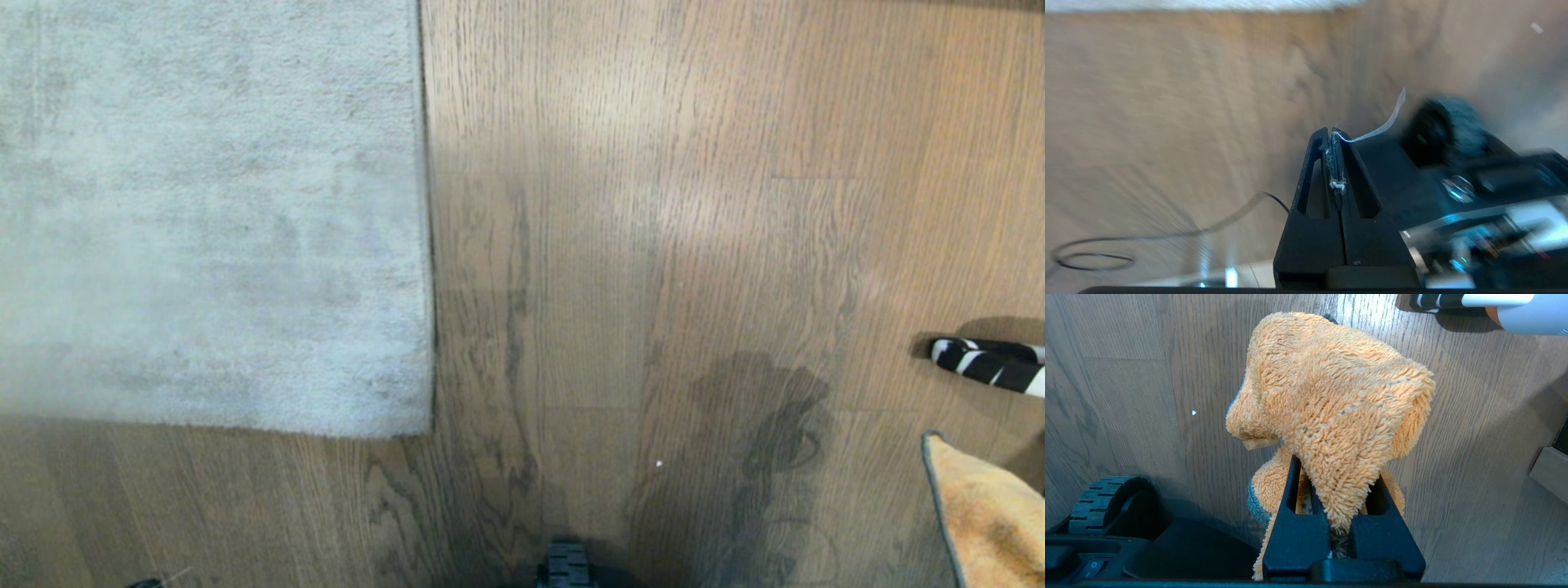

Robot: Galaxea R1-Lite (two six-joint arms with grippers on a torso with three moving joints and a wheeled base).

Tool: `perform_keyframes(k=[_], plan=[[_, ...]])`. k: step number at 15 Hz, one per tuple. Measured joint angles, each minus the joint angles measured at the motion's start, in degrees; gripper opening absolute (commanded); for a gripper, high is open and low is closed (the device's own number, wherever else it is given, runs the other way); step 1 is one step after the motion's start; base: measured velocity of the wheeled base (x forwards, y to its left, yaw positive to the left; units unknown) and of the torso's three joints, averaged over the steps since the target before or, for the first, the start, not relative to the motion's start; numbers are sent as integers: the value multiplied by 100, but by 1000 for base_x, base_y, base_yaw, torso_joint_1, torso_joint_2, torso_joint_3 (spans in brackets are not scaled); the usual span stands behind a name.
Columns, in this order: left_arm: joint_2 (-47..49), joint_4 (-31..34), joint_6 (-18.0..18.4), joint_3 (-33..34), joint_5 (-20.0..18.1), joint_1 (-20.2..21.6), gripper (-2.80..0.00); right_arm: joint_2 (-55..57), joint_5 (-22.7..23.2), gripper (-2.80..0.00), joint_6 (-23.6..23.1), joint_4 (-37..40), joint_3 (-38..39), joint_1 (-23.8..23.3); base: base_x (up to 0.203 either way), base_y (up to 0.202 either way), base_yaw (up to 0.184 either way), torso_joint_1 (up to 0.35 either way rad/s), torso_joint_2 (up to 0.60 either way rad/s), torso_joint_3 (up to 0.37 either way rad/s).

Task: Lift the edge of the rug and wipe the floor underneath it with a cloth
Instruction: Lift up the carpet

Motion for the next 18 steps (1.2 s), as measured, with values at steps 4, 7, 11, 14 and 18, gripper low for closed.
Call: perform_keyframes(k=[4, 7, 11, 14, 18], plan=[[1387, -224, 13, -429, -199, -353, -280, 0, 1, -280, -3, -2, 0, 2, 0, 0, 0, 0, 0, 0], [2514, -986, -53, -670, -134, -704, -280, 0, 0, -280, -4, 0, 0, 2, 0, 0, 0, 0, 0, 0], [3803, -1448, -624, -1316, 332, -1638, -280, 0, 0, -280, -4, -2, 0, 0, 0, 0, 0, 0, 0, 0], [4542, -1468, -1147, -1945, 609, -2151, -280, 0, 0, -280, -1, 0, 0, 0, 0, 0, 0, 0, 0, 0], [5357, -1394, -1357, -2613, 1828, -2807, -280, 0, 0, -280, -1, 0, 0, 0, 0, 0, 0, 0, 0, 0]])
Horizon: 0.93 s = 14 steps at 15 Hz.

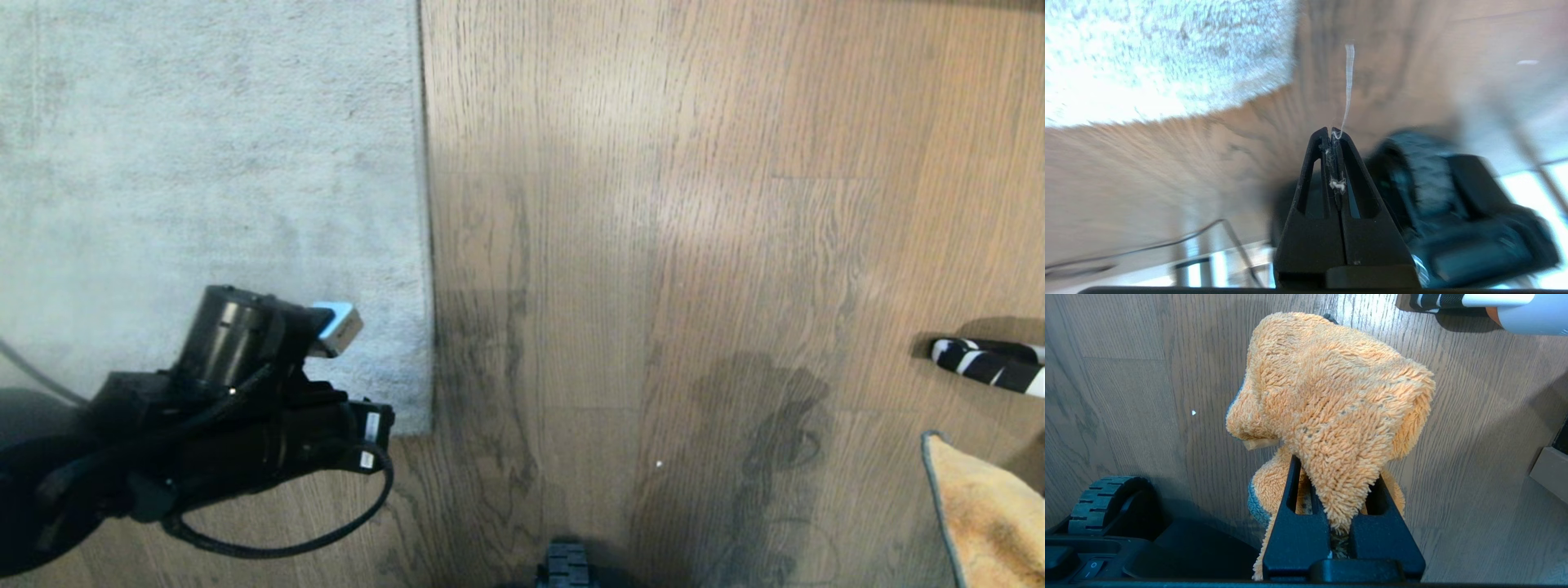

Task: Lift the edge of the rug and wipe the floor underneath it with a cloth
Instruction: Lift up the carpet

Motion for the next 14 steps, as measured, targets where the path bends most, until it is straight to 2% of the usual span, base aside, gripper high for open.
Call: perform_keyframes(k=[2, 4, 6, 10, 11, 14], plan=[[341, 174, -13, -359, 620, -285, -280, 0, 0, -280, 2, 0, 0, 0, 0, 0, 0, 0, 0, 0], [617, 516, -30, -773, 993, -465, -280, 0, 1, -280, 1, 0, 0, 0, 0, 0, 0, 0, 0, 0], [864, 896, -141, -1147, 1151, -603, -280, 0, 1, -280, 0, 0, 0, 0, 0, 0, 0, 0, 0, 0], [1132, 1041, -164, -1379, 1291, -737, -280, 0, 1, -280, 0, 0, 0, 0, 0, 0, 0, 0, 0, 0], [1166, 1105, -163, -1401, 1293, -753, 0, 0, -2, -280, 0, 0, 0, 0, 0, 0, 0, 0, 0, 0], [1257, 1130, -157, -1491, 1408, -775, 0, 0, 0, -280, 0, 0, 0, 0, 0, 0, 0, 0, 0, 0]])
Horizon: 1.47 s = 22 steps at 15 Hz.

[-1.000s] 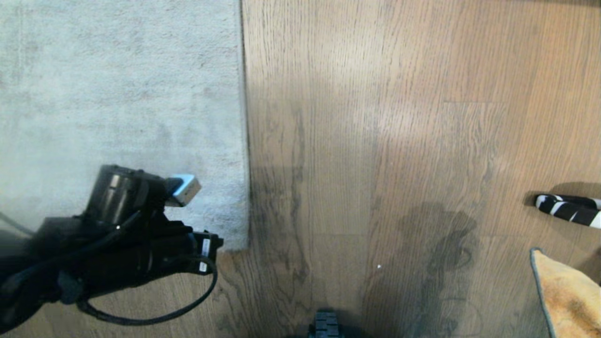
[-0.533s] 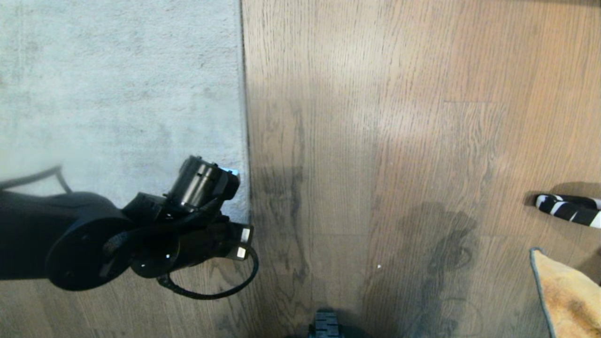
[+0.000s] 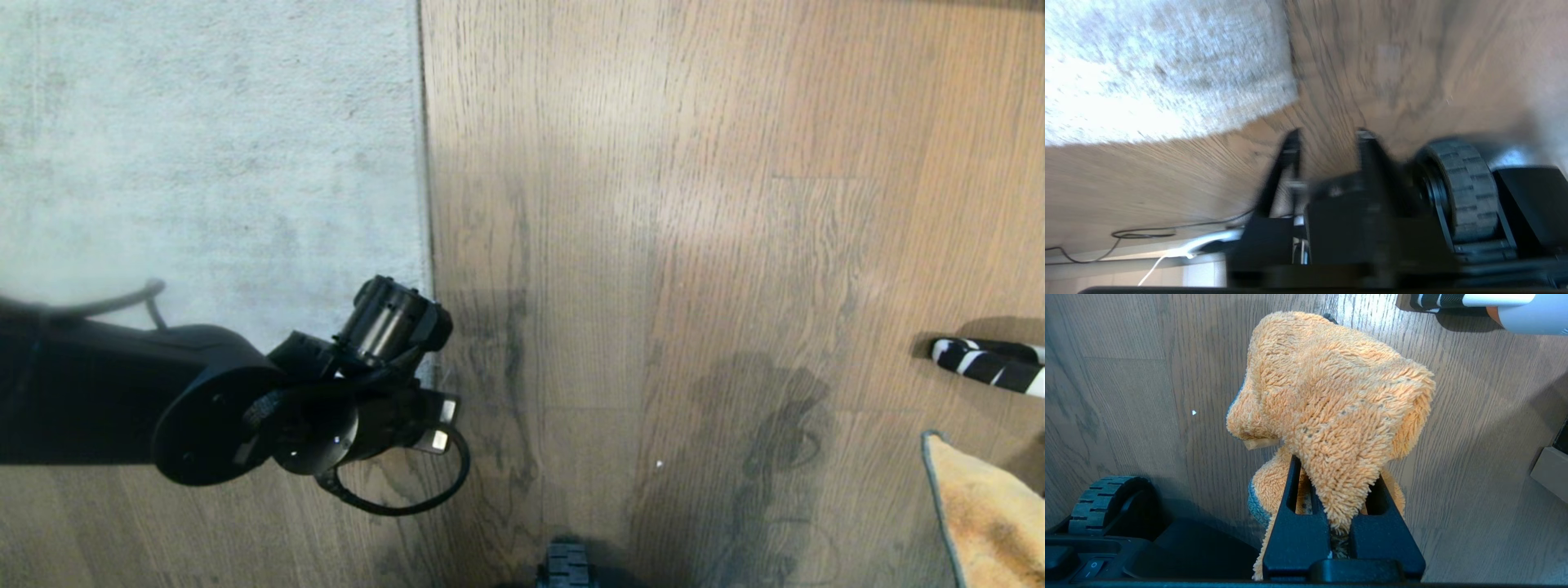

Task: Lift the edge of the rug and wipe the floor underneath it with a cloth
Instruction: Lift up the carpet

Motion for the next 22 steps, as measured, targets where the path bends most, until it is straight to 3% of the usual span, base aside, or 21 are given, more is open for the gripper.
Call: perform_keyframes(k=[3, 5, 11, 19, 22], plan=[[131, 148, 6, -151, 443, -83, 0, 0, 0, -280, 1, 0, 2, 0, 0, 0, 0, 0, 0, 0], [187, 393, 9, -263, 525, -108, 0, 0, 0, -280, 0, -2, 2, 0, 0, 0, 0, 0, 0, 0], [365, 1688, 24, -1046, 941, -146, 0, 0, 0, -280, 0, -1, 0, 0, 0, 0, 0, 0, 0, 0], [804, 1820, 44, -1383, 1586, -133, 0, 0, 1, -280, 0, 0, 0, 0, 0, 0, 0, 0, 0, 0], [884, 2252, 44, -1537, 1721, -116, 0, 0, 1, -280, 0, -2, 0, 0, 0, 0, 0, 0, 0, 0]])
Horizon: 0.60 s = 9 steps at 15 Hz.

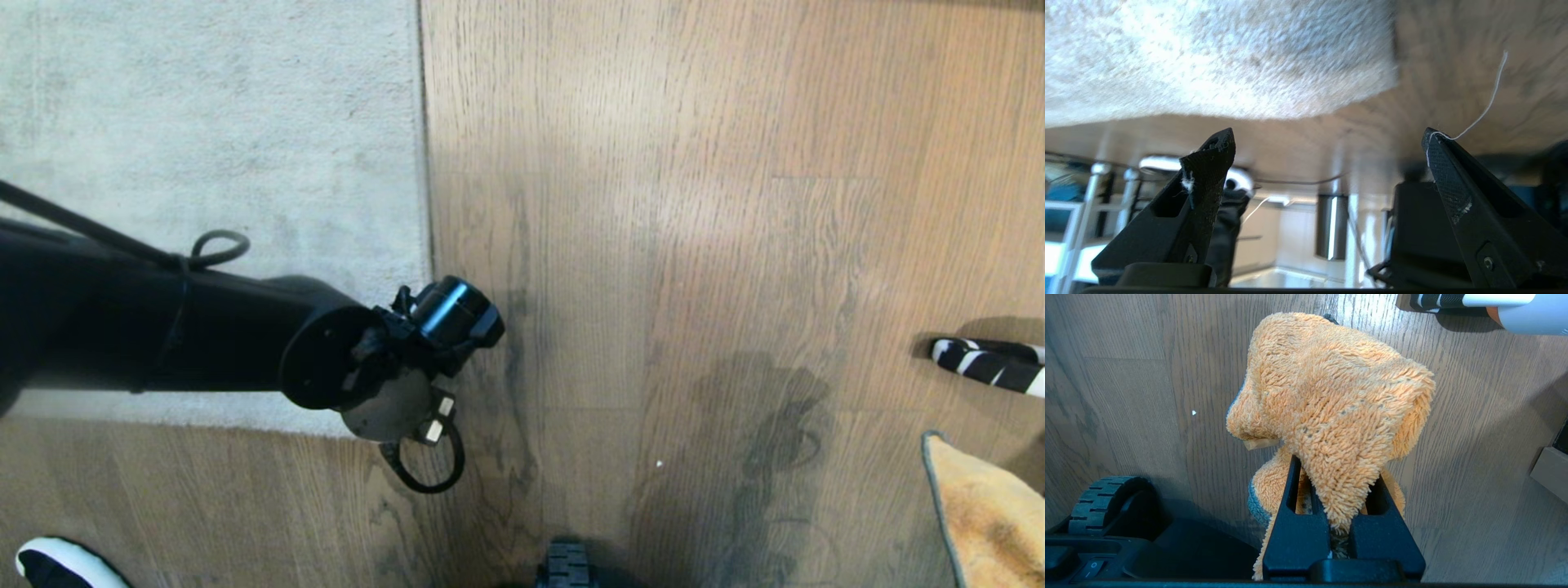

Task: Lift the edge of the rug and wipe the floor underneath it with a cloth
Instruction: Lift up the carpet

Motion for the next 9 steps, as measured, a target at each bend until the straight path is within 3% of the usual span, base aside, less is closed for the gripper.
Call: perform_keyframes(k=[9], plan=[[269, 216, 9, -242, 433, 324, 0, 0, -1, -280, 0, 2, 0, 0, 0, 0, 0, 0, 0, 0]])
